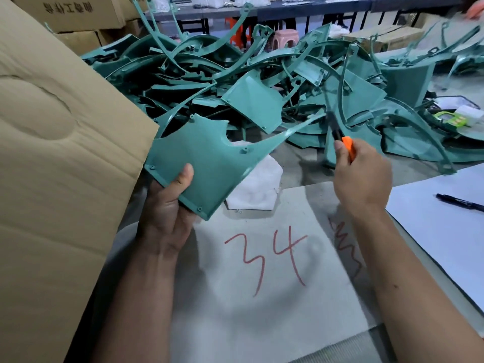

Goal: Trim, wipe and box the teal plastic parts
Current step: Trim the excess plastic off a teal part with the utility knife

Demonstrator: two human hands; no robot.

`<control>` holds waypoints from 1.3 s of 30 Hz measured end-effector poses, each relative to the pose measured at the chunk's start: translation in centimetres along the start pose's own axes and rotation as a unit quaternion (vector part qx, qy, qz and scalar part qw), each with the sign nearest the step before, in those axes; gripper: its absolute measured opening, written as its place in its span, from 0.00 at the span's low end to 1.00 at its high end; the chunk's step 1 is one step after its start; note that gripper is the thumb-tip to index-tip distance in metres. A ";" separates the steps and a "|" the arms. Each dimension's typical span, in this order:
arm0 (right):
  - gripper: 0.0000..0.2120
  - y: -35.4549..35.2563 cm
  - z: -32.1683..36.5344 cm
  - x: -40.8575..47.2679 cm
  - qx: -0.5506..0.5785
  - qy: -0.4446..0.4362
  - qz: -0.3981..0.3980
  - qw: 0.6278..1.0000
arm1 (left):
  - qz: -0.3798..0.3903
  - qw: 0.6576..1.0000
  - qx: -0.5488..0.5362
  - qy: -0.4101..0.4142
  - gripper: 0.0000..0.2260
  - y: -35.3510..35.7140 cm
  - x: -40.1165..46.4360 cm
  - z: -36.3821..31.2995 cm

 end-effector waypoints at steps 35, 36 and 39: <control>0.11 1.4 2.6 -1.7 -0.107 -0.083 0.063 0.989 | 0.138 0.858 0.400 0.292 0.04 1.4 -0.6 -2.0; 0.12 1.2 2.9 -1.8 -0.102 -0.090 0.044 0.990 | 0.139 0.854 0.406 0.294 0.05 1.5 -0.6 -2.0; 0.10 1.2 4.6 -3.1 -0.056 -0.170 0.054 0.982 | 0.133 0.847 0.419 0.299 0.07 1.4 -0.4 -2.0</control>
Point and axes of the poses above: each hand's wrist, its own x-axis towards the middle knuckle, its own y-axis out of the palm, z = x × y, the point moved 5 cm from there along x, towards the middle knuckle, and after that the axes turned 1 degree about -z, right-handed, at the moved point
